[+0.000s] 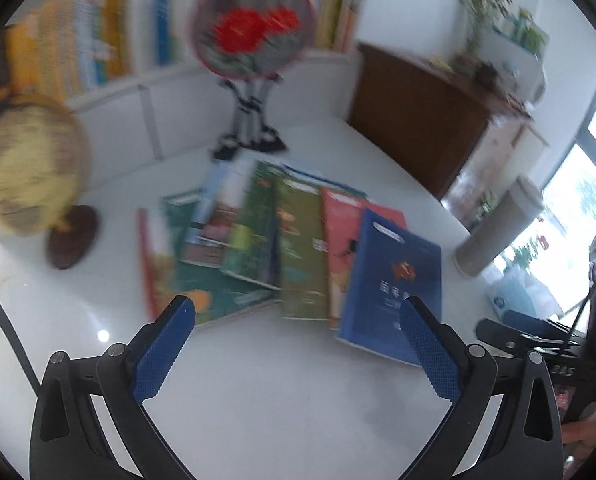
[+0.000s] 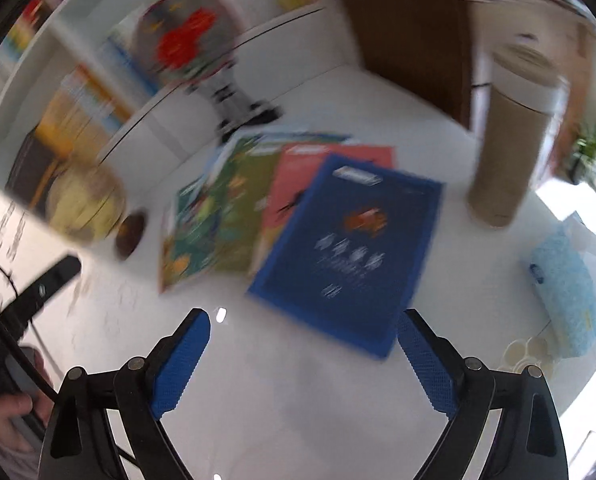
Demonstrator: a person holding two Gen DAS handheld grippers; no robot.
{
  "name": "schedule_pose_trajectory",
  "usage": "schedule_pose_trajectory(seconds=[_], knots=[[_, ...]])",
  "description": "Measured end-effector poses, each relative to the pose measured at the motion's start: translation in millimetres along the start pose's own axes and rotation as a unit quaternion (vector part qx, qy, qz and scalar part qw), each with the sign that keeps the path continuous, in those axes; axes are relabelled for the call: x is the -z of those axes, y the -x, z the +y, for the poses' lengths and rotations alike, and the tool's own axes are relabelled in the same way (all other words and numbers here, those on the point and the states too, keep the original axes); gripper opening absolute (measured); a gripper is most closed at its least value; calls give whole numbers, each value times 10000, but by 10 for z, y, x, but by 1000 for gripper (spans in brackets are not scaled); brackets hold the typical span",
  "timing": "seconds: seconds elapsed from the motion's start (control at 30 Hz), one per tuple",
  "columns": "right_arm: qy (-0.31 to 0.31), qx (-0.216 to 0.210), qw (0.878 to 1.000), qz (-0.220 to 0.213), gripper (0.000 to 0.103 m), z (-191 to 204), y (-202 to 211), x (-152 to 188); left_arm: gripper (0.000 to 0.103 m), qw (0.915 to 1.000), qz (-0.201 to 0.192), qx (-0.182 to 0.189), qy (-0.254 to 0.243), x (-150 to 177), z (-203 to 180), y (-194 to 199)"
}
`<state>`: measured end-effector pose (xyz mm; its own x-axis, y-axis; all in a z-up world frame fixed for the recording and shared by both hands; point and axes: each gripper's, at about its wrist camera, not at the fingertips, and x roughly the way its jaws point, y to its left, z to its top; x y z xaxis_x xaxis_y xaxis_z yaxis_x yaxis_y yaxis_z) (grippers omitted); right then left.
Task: Organize books
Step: 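Move the left tool toward the blue book on top of the stack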
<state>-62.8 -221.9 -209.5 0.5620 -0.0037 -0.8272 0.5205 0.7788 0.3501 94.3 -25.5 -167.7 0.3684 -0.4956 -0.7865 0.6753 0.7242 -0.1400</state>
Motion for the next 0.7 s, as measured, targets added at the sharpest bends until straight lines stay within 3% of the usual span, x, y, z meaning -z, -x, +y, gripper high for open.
schedule_pose_trajectory(seconds=[0.13, 0.33, 0.57, 0.7], knots=[[-190, 329, 9992, 122, 95, -299, -359, -11, 102, 9981, 443, -28, -420, 18, -311, -509], [-333, 360, 9987, 108, 93, -562, -764, -63, 101, 9908, 923, 36, -986, 92, -642, -1109], [-201, 502, 9982, 262, 93, -738, -1078, -213, 97, 9879, 1339, 160, -761, 64, -710, -1499], [-180, 450, 9981, 386, 93, -815, -1213, -251, 97, 9845, 1603, 30, -713, 114, -740, -1678]])
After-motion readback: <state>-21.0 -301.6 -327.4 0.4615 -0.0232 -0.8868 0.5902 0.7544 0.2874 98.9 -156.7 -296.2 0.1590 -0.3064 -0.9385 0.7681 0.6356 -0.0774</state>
